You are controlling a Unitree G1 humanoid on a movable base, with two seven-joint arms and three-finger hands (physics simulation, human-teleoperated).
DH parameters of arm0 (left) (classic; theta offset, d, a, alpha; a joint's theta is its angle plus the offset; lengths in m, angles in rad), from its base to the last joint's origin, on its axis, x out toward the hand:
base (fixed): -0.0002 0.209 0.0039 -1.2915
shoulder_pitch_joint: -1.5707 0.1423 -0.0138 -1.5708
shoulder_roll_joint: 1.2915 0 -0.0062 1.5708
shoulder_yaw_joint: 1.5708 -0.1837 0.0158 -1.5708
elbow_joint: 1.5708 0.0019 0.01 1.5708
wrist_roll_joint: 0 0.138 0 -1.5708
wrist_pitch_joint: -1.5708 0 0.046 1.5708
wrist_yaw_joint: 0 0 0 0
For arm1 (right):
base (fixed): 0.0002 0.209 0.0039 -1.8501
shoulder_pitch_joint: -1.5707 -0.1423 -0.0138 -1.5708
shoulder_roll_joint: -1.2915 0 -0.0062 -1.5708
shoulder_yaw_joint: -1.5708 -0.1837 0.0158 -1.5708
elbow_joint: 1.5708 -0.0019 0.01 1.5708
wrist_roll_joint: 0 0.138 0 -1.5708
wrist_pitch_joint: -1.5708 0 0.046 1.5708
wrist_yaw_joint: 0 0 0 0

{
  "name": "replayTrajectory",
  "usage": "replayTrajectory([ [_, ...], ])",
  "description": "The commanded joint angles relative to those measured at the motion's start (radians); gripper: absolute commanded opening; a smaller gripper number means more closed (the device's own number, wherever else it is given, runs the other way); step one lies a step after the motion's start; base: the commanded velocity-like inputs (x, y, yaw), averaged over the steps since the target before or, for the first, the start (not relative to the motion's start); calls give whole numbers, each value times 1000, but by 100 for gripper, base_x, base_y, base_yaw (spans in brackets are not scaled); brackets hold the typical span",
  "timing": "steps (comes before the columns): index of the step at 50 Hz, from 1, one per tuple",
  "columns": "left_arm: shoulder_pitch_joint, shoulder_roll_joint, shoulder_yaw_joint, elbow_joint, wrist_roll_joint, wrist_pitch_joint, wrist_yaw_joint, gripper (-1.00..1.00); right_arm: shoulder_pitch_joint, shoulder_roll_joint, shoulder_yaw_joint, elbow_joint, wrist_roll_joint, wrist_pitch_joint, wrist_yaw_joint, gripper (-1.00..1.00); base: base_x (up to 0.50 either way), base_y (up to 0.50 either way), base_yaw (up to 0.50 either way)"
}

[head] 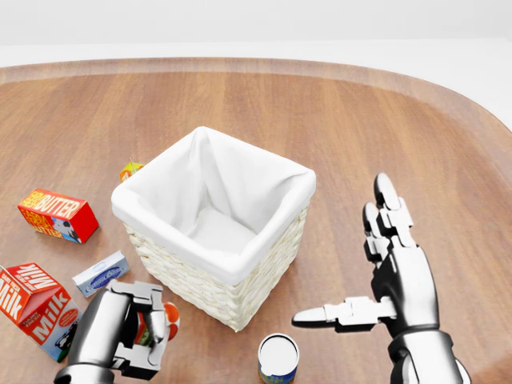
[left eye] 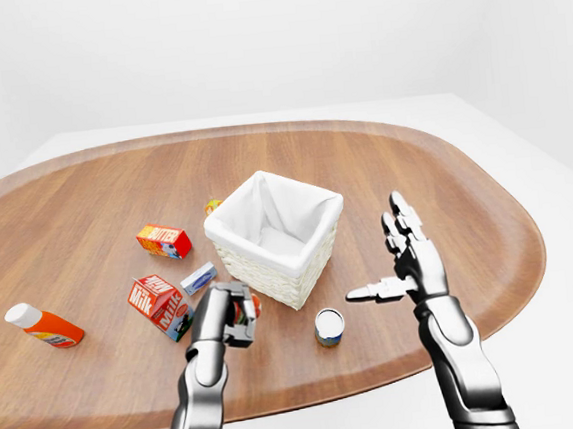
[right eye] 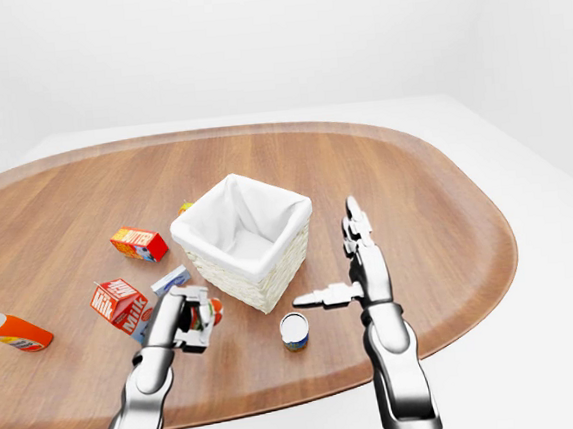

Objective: Pick up the tomato sauce, and put it in the basket.

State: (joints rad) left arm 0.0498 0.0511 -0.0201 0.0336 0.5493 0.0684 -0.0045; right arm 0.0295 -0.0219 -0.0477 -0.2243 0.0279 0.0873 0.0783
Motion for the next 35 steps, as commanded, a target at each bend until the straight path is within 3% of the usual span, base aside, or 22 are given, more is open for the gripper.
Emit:
replayTrajectory([
  [1,30,-6,0,-142,7,19,-29,-100,2,0,1,-5,0,0,-1,100,0,0,0],
  [35,78,-12,15,-328,-8,19,-93,-100,-1,0,0,-3,-1,0,-1,100,0,0,0],
])
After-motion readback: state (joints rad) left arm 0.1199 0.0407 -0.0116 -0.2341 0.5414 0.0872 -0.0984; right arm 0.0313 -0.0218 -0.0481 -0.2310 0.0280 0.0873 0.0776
